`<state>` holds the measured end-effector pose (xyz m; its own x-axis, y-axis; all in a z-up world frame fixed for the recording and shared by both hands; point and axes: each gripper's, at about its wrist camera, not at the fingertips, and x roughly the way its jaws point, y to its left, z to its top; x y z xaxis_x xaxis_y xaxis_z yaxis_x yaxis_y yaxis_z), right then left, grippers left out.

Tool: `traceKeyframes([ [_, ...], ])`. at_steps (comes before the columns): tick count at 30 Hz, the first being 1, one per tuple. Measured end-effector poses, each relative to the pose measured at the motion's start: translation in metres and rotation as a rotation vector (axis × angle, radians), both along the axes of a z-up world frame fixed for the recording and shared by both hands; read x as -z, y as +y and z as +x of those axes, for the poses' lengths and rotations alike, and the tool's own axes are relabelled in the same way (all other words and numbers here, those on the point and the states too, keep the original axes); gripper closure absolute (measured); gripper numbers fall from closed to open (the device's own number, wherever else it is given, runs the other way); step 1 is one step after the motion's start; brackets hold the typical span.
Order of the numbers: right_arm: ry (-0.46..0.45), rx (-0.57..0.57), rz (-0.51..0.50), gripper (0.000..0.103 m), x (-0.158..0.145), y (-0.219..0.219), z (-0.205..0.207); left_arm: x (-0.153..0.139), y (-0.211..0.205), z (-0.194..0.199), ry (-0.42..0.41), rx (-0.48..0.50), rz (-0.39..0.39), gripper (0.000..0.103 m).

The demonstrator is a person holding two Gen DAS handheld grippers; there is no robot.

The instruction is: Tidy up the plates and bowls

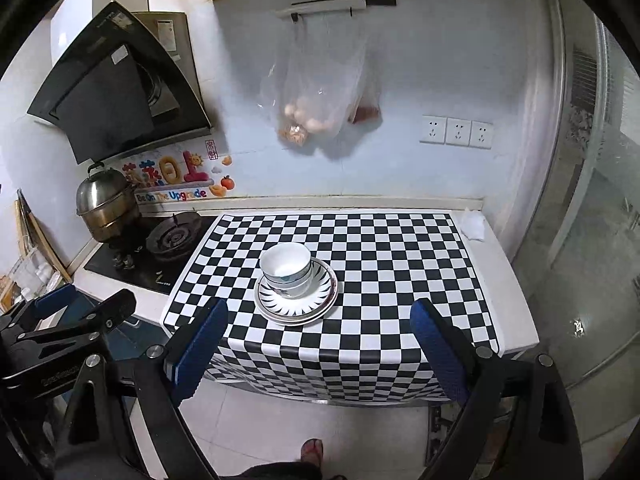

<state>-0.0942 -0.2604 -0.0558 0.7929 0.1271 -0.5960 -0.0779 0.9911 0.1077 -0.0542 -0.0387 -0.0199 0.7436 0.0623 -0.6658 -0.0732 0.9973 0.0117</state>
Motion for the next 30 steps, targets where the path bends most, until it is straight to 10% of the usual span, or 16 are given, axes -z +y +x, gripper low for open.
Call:
traceKeyframes([
  [30, -0.012, 0.011, -0.042, 0.008, -0.006, -0.007, -0.017, -0.008, 0.000, -0.018, -0.035, 0.014, 0.023, 0.003],
])
